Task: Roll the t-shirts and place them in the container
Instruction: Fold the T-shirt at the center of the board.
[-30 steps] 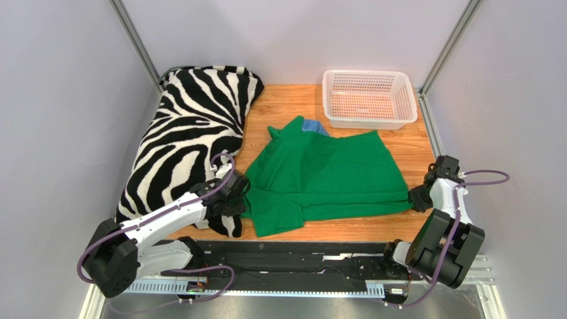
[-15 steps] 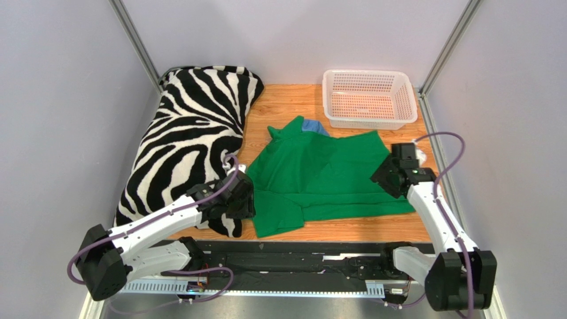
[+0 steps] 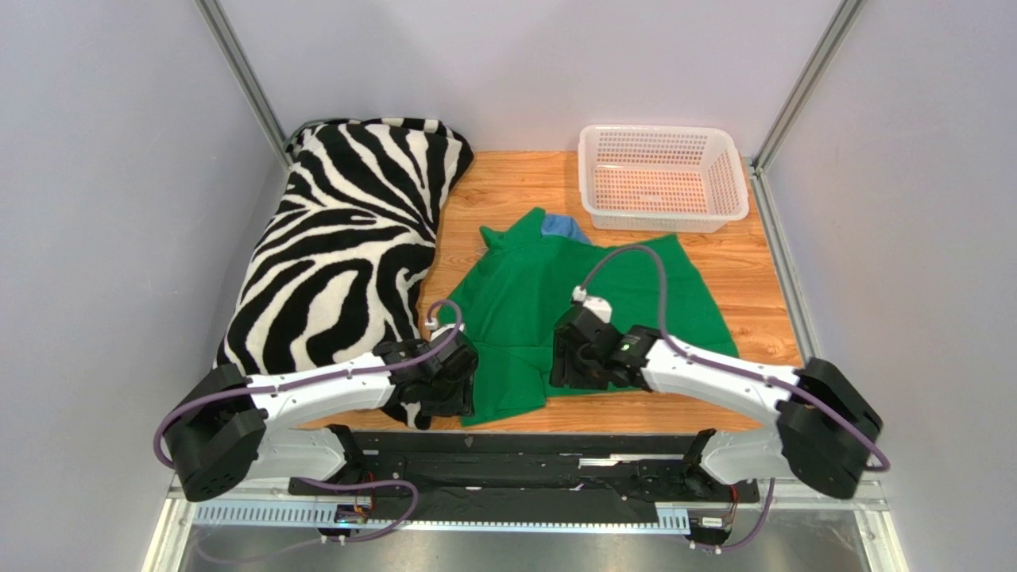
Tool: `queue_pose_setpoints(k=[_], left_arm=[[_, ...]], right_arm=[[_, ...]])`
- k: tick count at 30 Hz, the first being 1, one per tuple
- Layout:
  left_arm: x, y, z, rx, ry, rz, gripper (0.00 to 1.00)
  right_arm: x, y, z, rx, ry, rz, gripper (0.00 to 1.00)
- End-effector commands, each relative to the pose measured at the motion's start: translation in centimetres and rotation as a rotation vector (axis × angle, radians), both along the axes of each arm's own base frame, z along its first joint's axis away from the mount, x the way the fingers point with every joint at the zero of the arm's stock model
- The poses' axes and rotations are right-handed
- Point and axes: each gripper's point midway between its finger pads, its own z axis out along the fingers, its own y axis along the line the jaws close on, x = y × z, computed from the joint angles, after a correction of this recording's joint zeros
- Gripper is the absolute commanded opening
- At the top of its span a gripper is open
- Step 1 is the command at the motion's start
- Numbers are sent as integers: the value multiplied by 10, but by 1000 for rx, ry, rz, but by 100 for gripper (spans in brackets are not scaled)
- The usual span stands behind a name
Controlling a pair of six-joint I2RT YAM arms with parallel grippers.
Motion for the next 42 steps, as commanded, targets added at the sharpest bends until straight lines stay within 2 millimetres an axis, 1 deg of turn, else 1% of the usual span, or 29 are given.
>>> queue_pose_setpoints(k=[1,3,5,6,7,8,9,10,13,16,18,19,21,22,24,25,26,27,29,30,31,33,34,35,36,37,39,40,42], left_arm=[[5,-13,-5,-23,0,28,54],[6,-13,-7,-19,-1,34,51],[5,-12,-9,-15,3,38,43],[5,-12,-8,-16,6,37,38],[5,-13,-8,-18,7,38,29],[5,-13,-6,-21,6,36,26],[5,-14,-3,-27,3,34,19],[5,-14,-2,-28,2,33,15],[7,-17,7,-39,-10,19,8],[10,-19,16,-41,-20,5,2],[12,-22,24,-46,-29,-6,0],[11,-20,26,-41,-29,-7,0],[16,-24,37,-51,-54,-17,0],[17,-24,40,-48,-55,-19,0],[23,-27,50,-55,-83,-26,0],[24,-26,52,-48,-87,-26,0],[29,-29,59,-55,-105,-28,0],[32,-29,61,-51,-110,-34,0],[41,-31,68,-59,-127,-24,0],[44,-31,68,-53,-130,-31,0],[53,-30,73,-61,-141,-14,0],[65,-28,75,-61,-149,-3,0],[74,-30,81,-72,-169,3,0],[78,-30,80,-68,-170,2,0],[87,-28,82,-69,-178,21,0],[96,-31,87,-81,-194,27,0],[111,-29,84,-64,-199,44,0],[120,-34,89,-80,-217,52,0],[134,-35,85,-71,-221,69,0]], right_arm=[[4,33,-6,26,-20,-19,54],[-4,40,-11,30,-6,4,54],[-8,47,-17,39,7,11,54],[-9,49,-17,45,10,10,54],[-11,53,-19,52,19,16,54],[-12,55,-19,57,24,13,54],[-12,57,-18,62,25,13,54],[-15,57,-19,63,34,15,54],[-19,61,-19,77,45,23,54],[-21,67,-20,88,65,35,49],[-21,69,-20,89,68,42,38],[-20,70,-17,94,64,43,31],[-18,71,-12,93,54,50,22],[-17,70,-10,86,48,49,15],[-11,75,0,89,25,53,9],[-8,73,2,70,13,55,5],[-4,78,10,79,-6,56,3],[-2,77,9,60,-4,59,1],[4,78,11,39,-17,64,0],[8,82,17,43,-25,66,0],[13,81,15,26,-27,67,0],[23,83,21,22,-40,58,0],[27,83,19,11,-41,59,0],[31,82,20,8,-45,52,0],[39,80,23,6,-53,36,0],[43,80,21,-2,-52,28,0],[57,74,21,-15,-61,6,0],[65,74,26,-12,-73,-3,0],[79,66,24,-50,-83,-20,0]])
